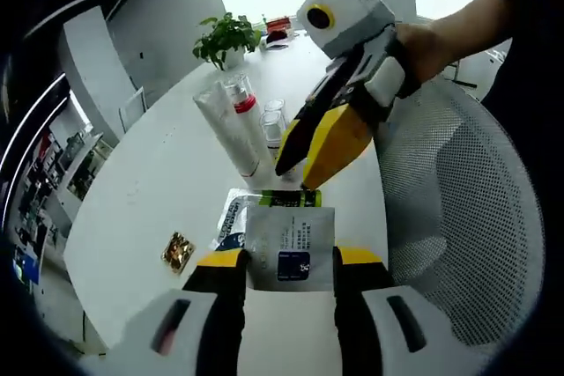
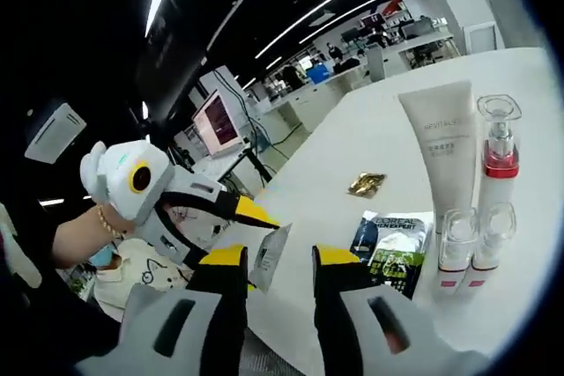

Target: Arrange the skincare products in the storage area until every visible bottle or jar stands upright without overlapping.

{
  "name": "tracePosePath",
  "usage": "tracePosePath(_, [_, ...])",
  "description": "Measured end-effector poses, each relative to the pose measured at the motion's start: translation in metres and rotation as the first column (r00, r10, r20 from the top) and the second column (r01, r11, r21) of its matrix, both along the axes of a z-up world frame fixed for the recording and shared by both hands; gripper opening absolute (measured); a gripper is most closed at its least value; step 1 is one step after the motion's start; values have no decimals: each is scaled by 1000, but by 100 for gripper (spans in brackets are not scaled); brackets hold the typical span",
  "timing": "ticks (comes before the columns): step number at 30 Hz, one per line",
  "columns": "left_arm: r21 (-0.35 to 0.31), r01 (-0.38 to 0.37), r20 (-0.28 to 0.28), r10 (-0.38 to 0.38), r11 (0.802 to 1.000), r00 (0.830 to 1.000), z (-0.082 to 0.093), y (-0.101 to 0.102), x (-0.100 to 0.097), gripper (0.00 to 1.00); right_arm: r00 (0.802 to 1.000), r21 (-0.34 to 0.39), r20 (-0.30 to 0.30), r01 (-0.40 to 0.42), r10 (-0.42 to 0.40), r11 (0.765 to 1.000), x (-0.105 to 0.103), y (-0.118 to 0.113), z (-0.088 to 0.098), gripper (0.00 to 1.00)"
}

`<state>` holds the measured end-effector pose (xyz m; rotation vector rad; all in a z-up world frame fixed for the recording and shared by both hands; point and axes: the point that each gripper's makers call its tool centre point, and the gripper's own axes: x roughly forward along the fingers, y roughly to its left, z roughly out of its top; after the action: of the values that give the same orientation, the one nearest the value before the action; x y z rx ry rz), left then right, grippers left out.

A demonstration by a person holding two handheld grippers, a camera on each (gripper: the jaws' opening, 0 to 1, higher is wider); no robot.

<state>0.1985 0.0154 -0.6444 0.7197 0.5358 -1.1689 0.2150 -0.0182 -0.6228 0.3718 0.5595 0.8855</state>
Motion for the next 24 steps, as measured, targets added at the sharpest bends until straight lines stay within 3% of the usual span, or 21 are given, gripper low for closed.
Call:
tracePosePath(7, [-17,17,15,-17,1000,1000,5,-5,-7,37,999,0,-34,-12,12,1000,-1,11,-3,21])
tracePosePath(16, [-18,18,19,-18,1000,1000,8,-6,-13,37,997,29,-71,-19,21,999,-4,19,-4,2])
tracePosePath(22, [-36,-6,18,7,999,1000,8,-2,-13,38,994,49,-111,15,-9,999,-6,21,-4,1])
tracePosePath(24, [-55,-39,26,41,998,999,10,0,-10,40,995,50,-97,15,-10,999,-7,21,-2,1])
